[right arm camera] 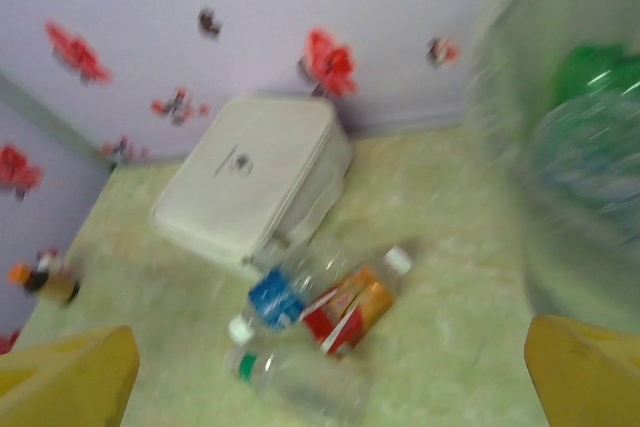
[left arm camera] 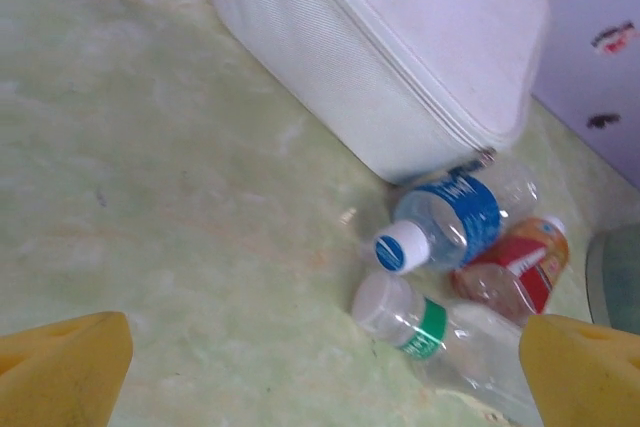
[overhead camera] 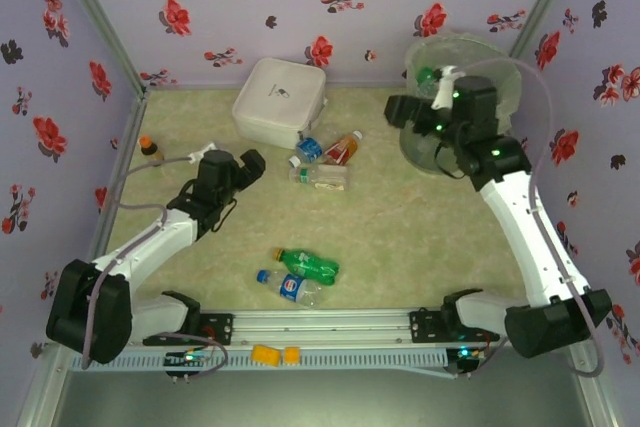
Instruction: Put the plastic bottles in the bin
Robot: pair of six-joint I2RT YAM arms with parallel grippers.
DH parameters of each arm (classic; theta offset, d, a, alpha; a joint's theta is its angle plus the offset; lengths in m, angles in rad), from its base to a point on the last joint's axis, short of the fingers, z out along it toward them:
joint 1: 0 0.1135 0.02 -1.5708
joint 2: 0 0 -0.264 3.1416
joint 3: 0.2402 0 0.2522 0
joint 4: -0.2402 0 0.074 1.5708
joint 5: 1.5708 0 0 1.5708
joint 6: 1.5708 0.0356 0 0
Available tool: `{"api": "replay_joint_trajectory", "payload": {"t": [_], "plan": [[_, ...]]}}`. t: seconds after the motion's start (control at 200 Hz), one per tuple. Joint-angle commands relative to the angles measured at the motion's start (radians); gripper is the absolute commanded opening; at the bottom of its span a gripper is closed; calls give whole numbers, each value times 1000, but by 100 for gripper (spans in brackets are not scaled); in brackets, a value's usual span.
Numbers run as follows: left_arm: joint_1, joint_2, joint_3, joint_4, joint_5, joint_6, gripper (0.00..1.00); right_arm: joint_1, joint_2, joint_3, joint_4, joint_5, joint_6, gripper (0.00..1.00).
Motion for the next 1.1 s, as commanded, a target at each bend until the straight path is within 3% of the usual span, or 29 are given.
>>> {"api": "replay_joint_trajectory", "payload": {"t": [0.0, 0.175, 0.495, 0.7, 0.895, 1.095], "plan": [[32, -20, -31, 7, -36, -64, 100, 99, -1, -61, -32, 58, -47, 100], [57, -86, -114, 58, -40, -91, 100, 253, 22, -172, 14, 69, -40, 100], [67, -144, -142, 47, -7, -26, 100, 467, 128, -339, 105, 65, -46, 100], [68, -137, -149, 74, 72, 11, 100, 538, 198, -374, 15, 119, -128, 100], [68, -135, -147, 57, 84, 30, 100, 583, 261, -322, -116, 183, -181, 100], [68, -135, -131, 32, 91, 38, 100, 661, 291, -313, -130, 197, -196, 100]]}}
